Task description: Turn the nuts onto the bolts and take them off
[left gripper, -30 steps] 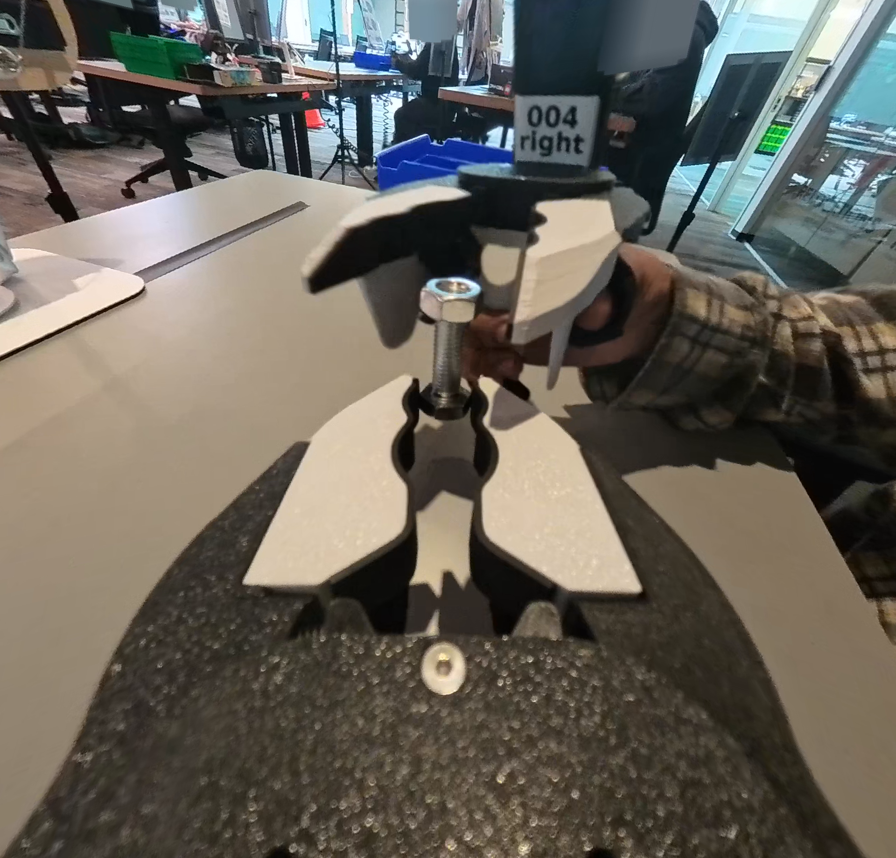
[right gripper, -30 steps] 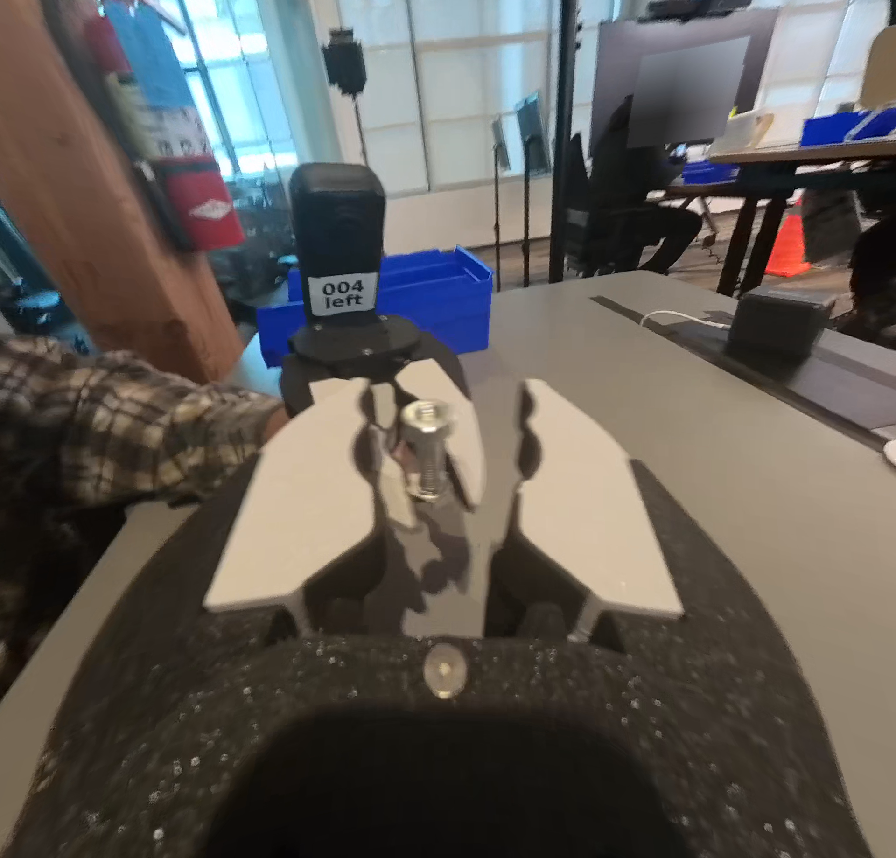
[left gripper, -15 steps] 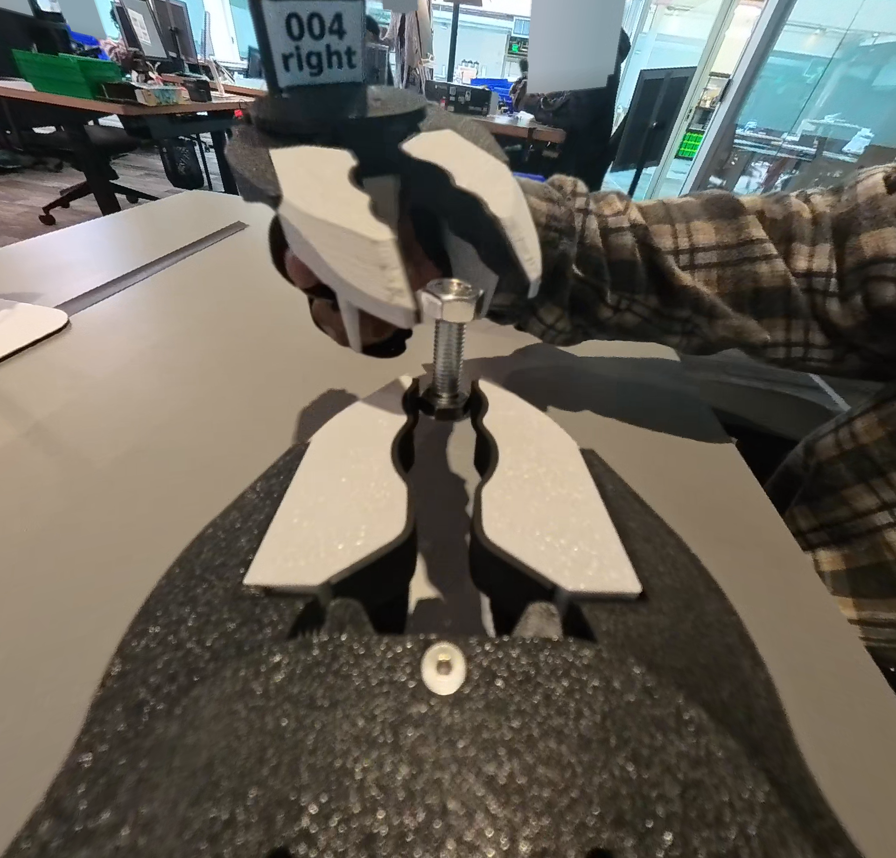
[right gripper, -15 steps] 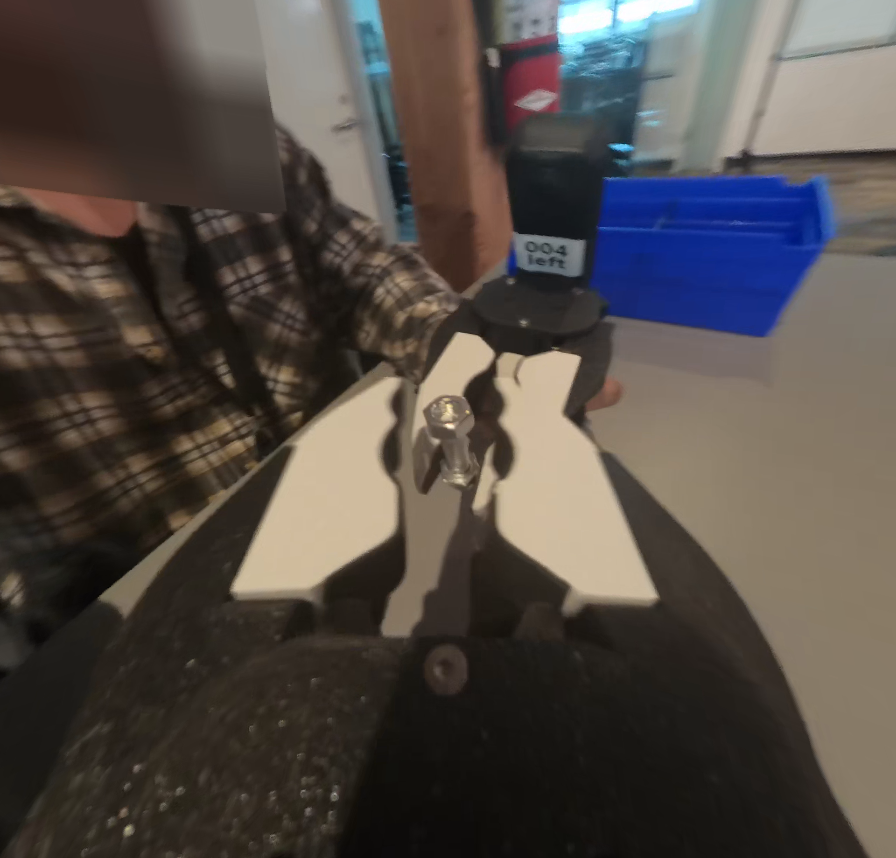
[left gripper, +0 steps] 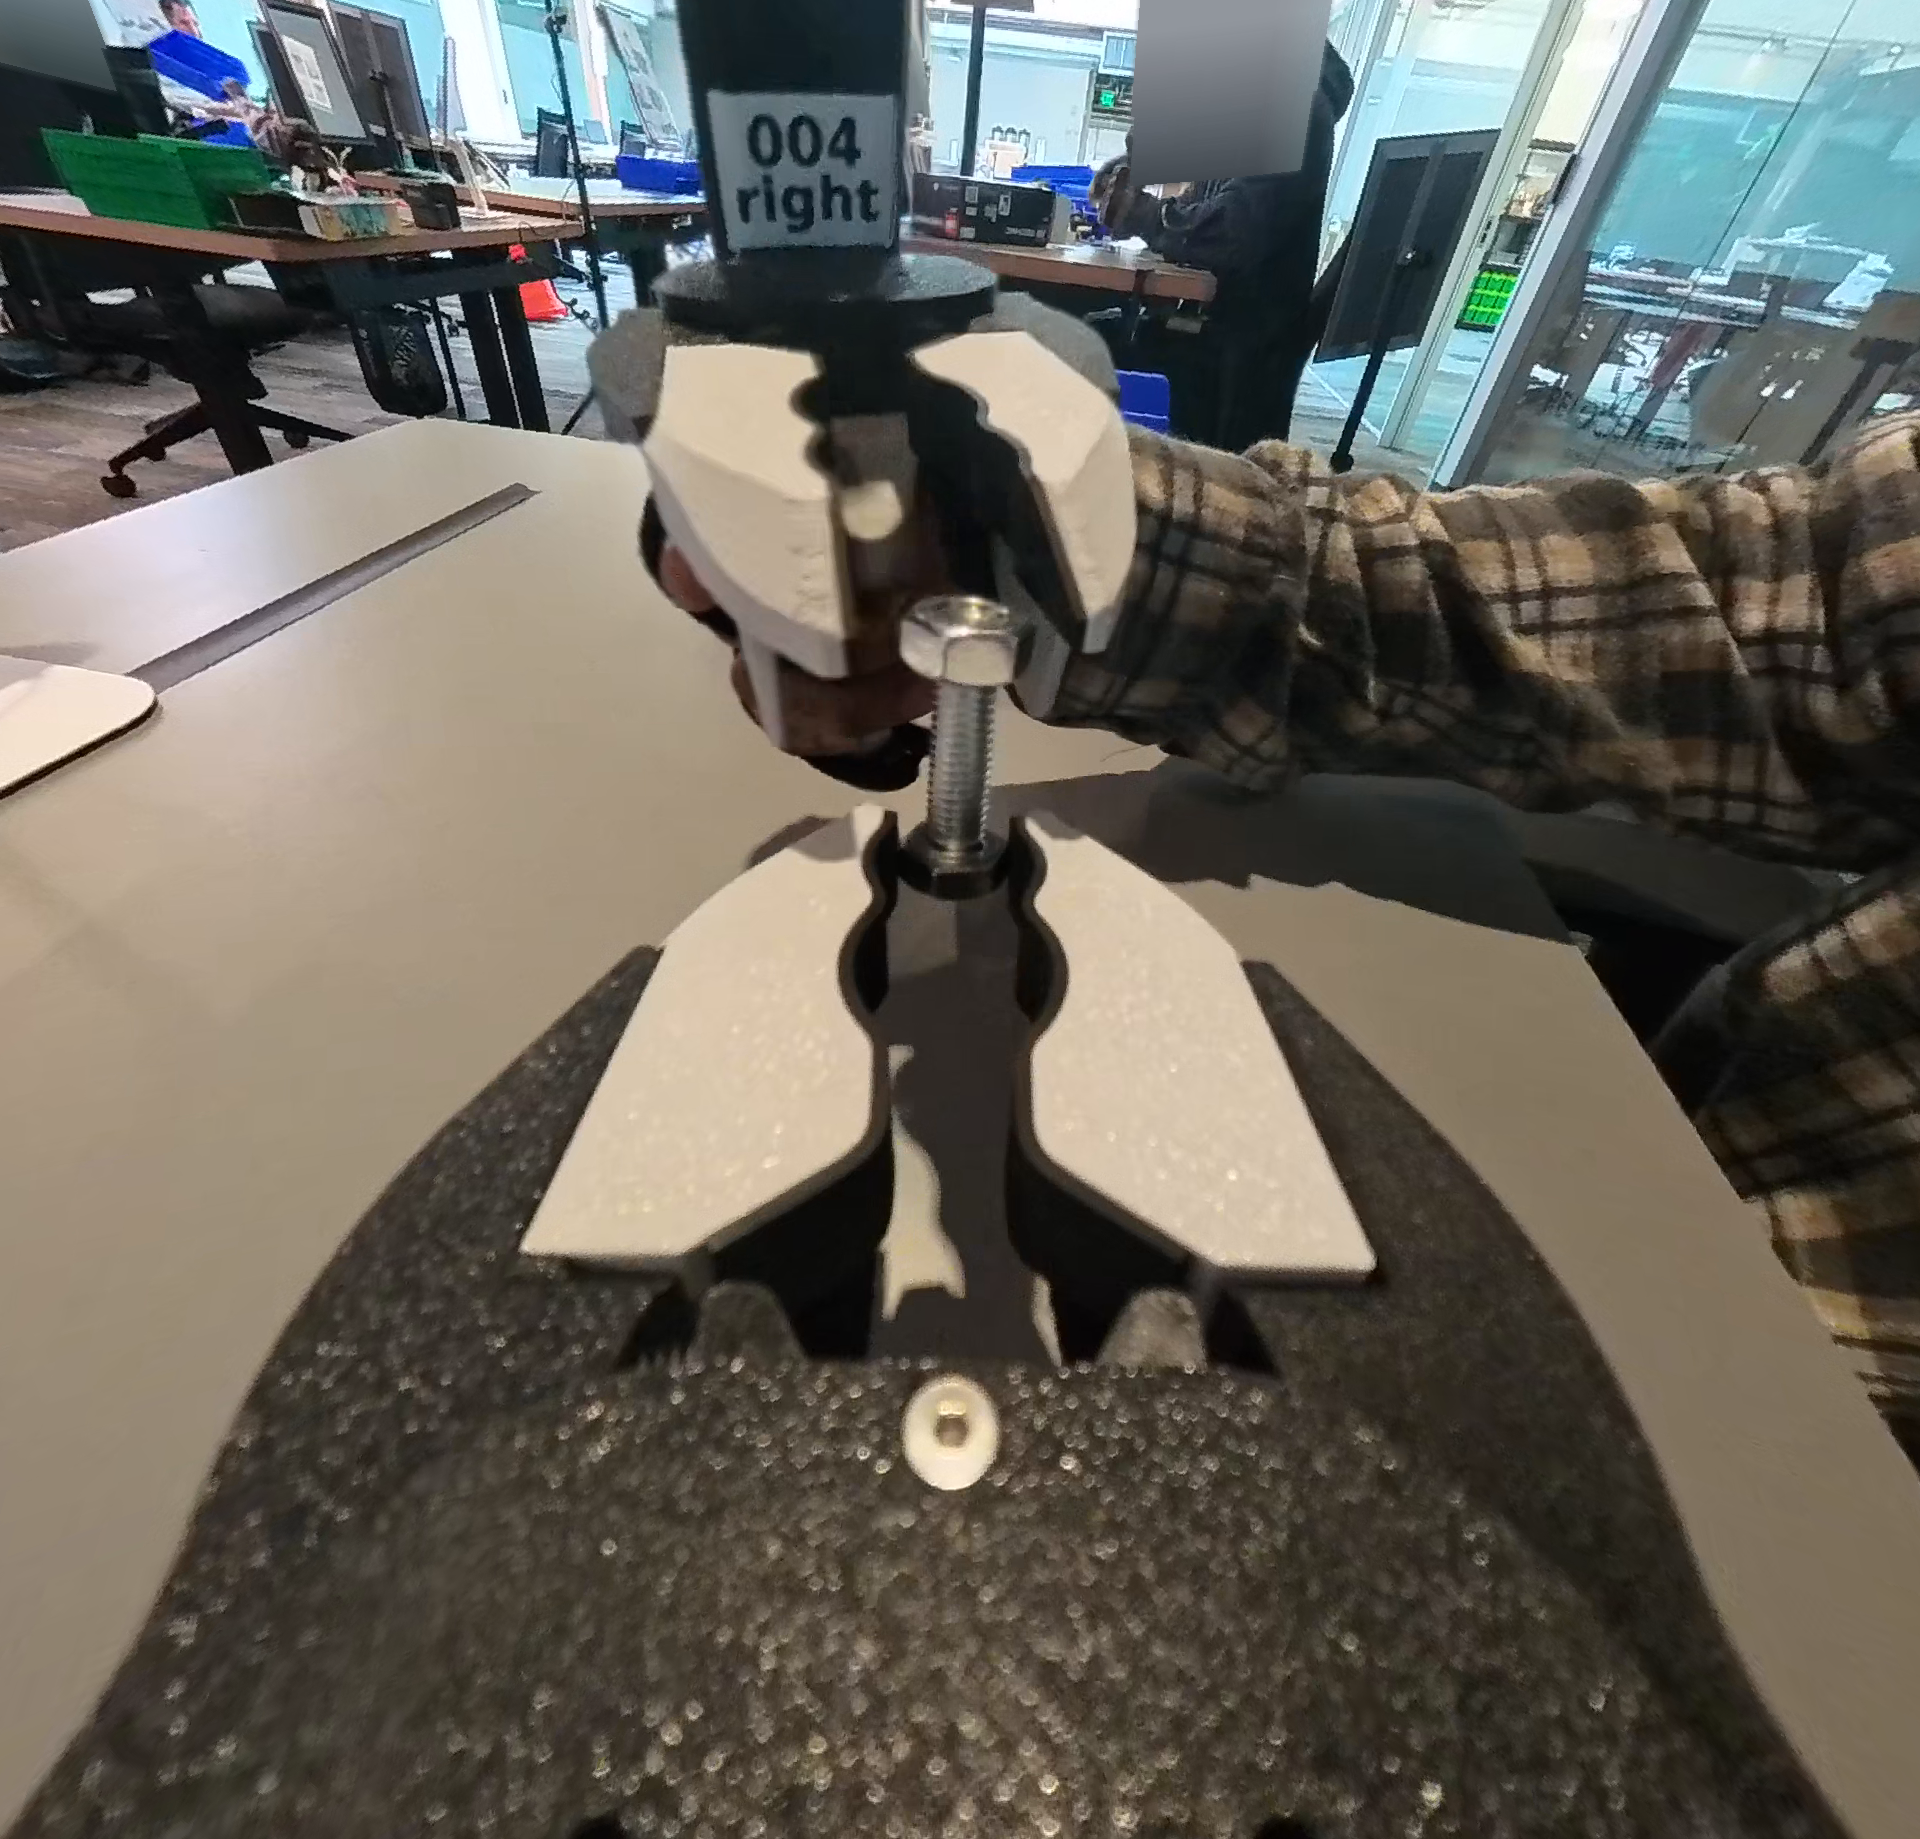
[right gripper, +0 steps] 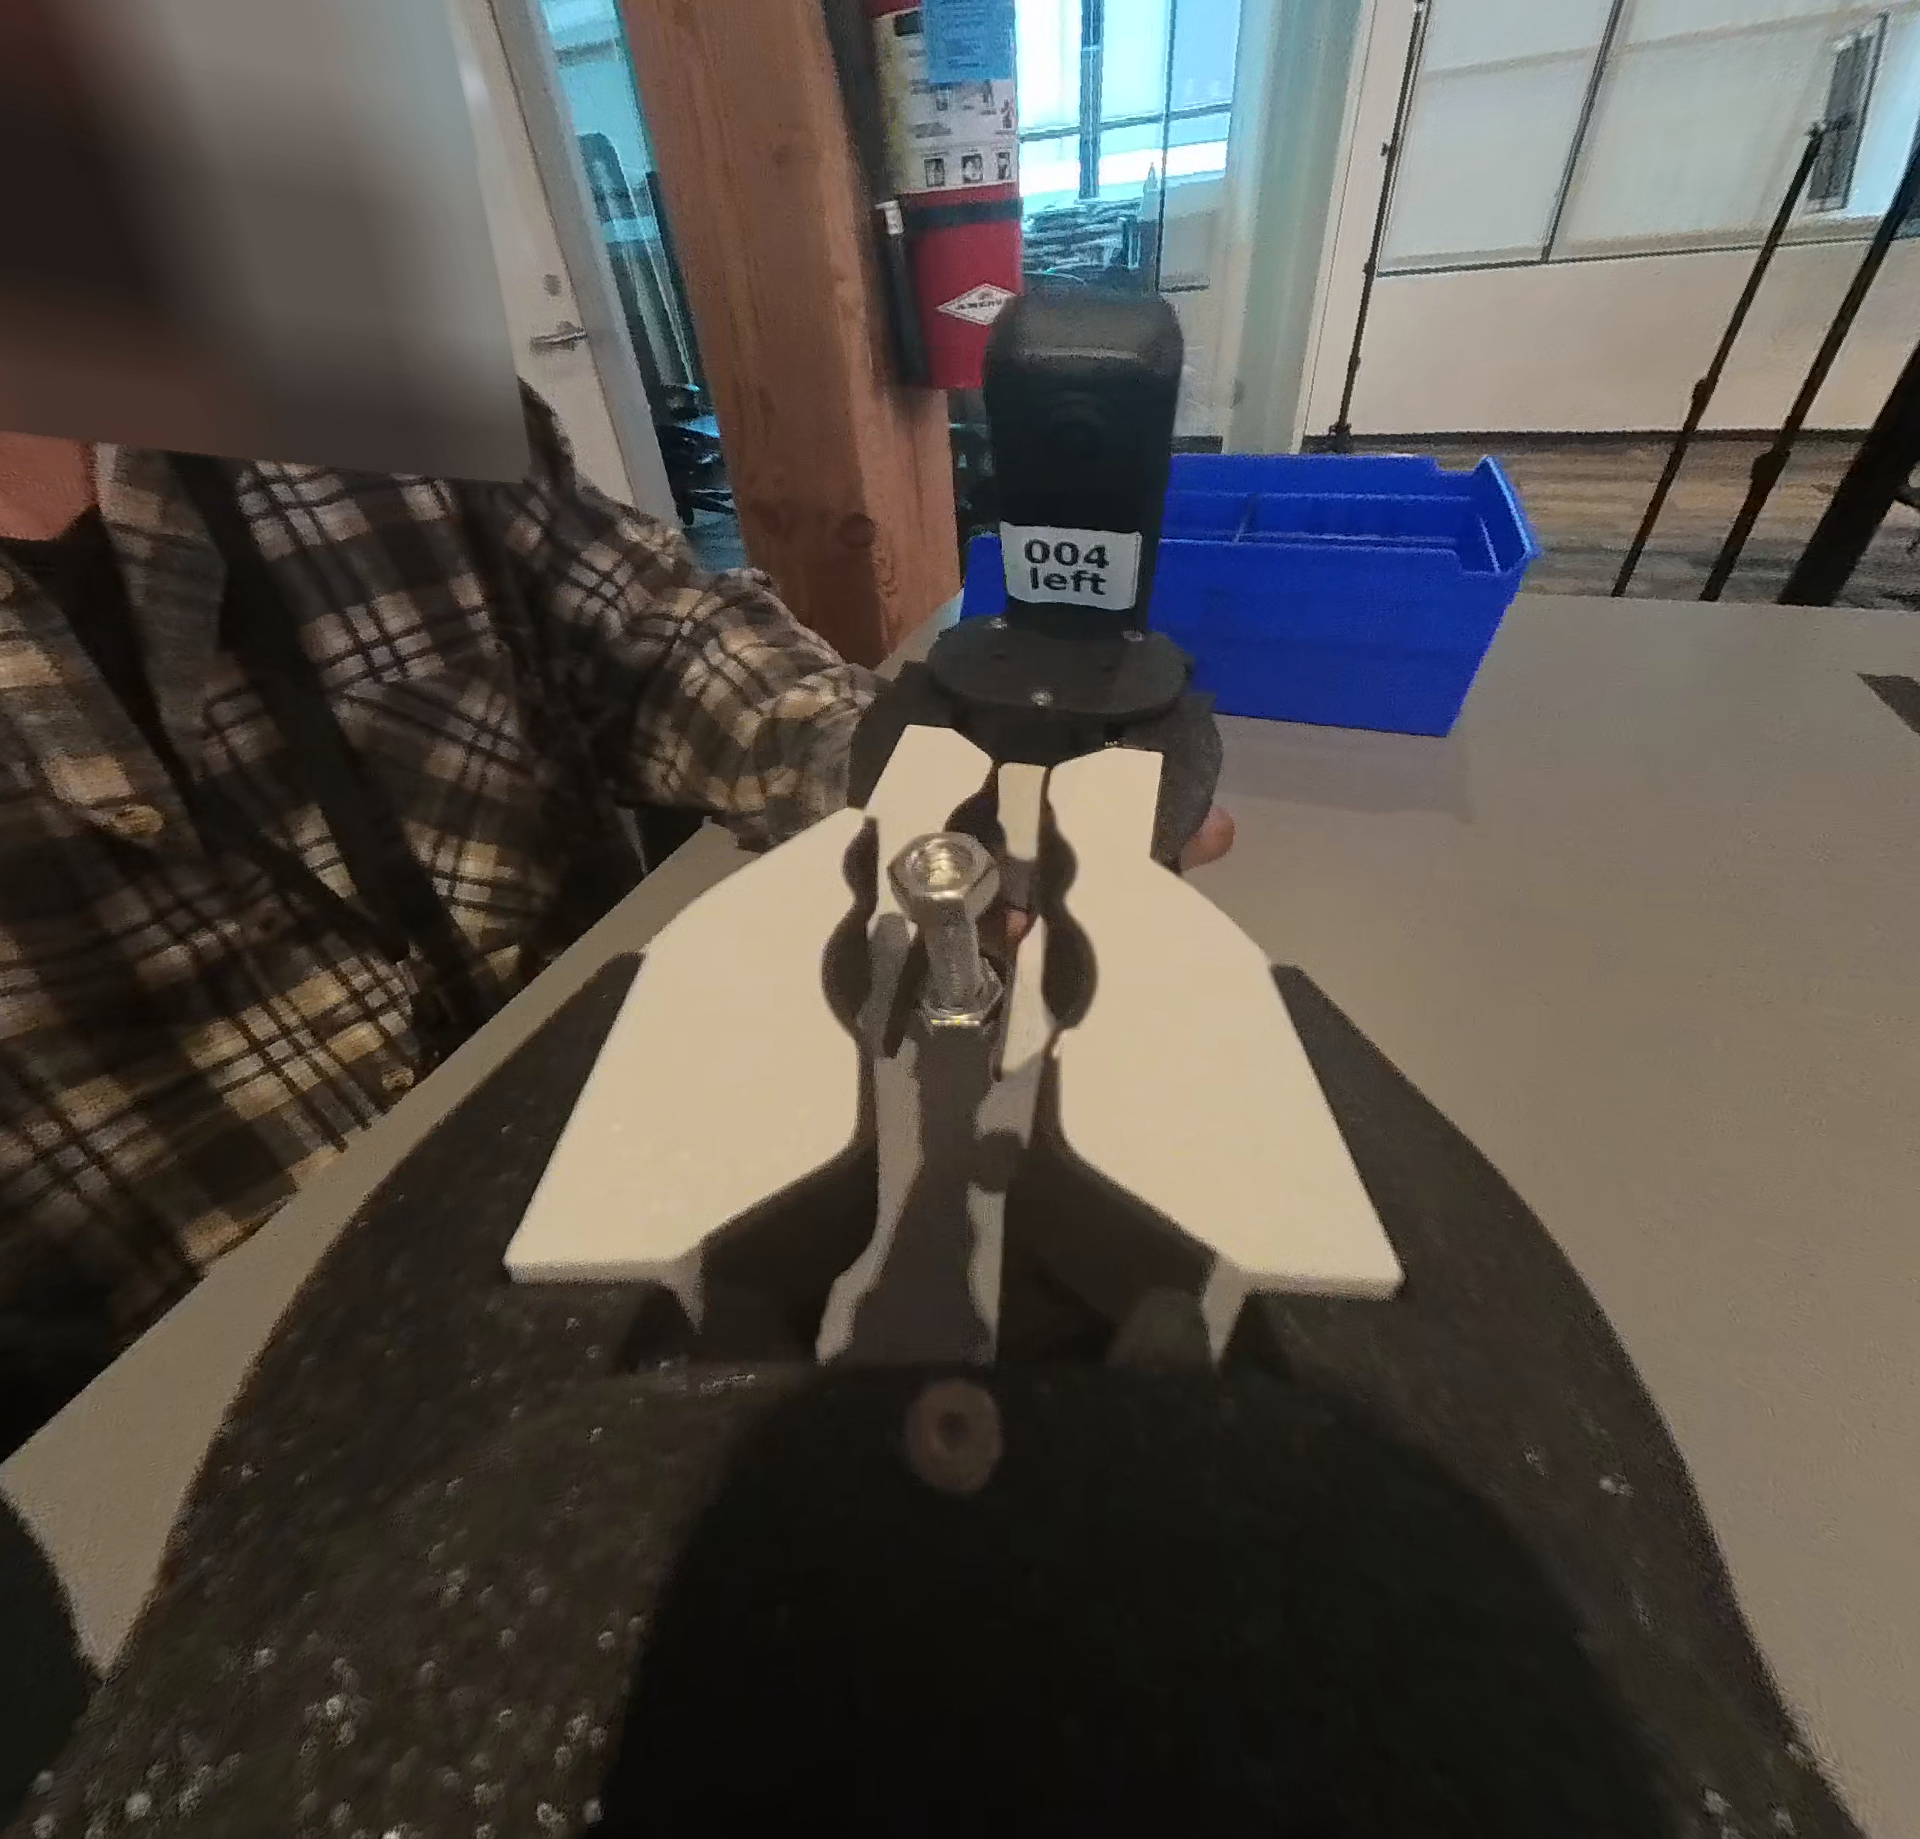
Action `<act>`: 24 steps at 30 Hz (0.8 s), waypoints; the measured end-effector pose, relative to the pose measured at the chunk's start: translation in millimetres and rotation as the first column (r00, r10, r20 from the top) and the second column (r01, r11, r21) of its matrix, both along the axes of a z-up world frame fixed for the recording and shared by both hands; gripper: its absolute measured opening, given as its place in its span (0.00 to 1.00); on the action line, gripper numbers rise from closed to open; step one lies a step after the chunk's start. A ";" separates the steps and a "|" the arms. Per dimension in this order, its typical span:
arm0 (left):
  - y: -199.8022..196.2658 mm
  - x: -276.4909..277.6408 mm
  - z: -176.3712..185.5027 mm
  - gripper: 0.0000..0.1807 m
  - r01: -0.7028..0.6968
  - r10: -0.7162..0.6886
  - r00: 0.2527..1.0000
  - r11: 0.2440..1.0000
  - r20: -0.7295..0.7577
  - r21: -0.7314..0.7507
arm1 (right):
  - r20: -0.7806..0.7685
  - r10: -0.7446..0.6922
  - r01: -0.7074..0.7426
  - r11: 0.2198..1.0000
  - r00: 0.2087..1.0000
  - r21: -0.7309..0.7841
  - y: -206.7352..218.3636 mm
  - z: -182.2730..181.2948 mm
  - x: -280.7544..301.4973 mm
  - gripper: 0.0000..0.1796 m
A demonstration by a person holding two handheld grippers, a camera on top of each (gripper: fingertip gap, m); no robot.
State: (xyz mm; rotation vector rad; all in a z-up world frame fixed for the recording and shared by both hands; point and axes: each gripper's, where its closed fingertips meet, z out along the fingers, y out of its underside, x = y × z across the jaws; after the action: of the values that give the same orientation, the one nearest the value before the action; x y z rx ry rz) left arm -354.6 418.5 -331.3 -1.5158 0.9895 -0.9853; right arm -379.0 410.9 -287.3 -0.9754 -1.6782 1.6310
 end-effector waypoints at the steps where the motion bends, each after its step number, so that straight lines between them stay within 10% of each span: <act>1: -0.4 0.3 0.4 0.11 0.001 -0.001 1.000 1.000 -0.001 0.003 | -0.004 0.000 0.000 1.000 1.000 -0.007 0.5 0.9 0.4 0.18; 10: 0.4 -0.8 1.9 0.11 -0.004 0.004 1.000 1.000 0.002 0.009 | 0.004 0.037 -0.037 0.999 0.999 -0.021 -8.0 -4.3 -6.2 0.11; 20: 18.4 -13.9 -7.8 0.11 -0.144 0.143 0.989 0.989 -0.047 -0.017 | -0.091 -0.598 0.599 0.800 0.796 -0.019 20.1 -11.9 -24.3 0.11; 24: 15.8 -11.9 -6.3 0.11 -0.122 0.121 0.992 0.992 -0.035 -0.025 | -0.098 -0.629 0.634 0.773 0.771 0.032 21.3 -11.3 -23.0 0.28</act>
State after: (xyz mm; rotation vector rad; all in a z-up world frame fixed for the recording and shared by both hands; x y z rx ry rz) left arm -366.5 434.2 -337.7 -1.6001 0.8995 -0.8926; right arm -402.0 432.2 -298.6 -1.2511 -1.1441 1.1309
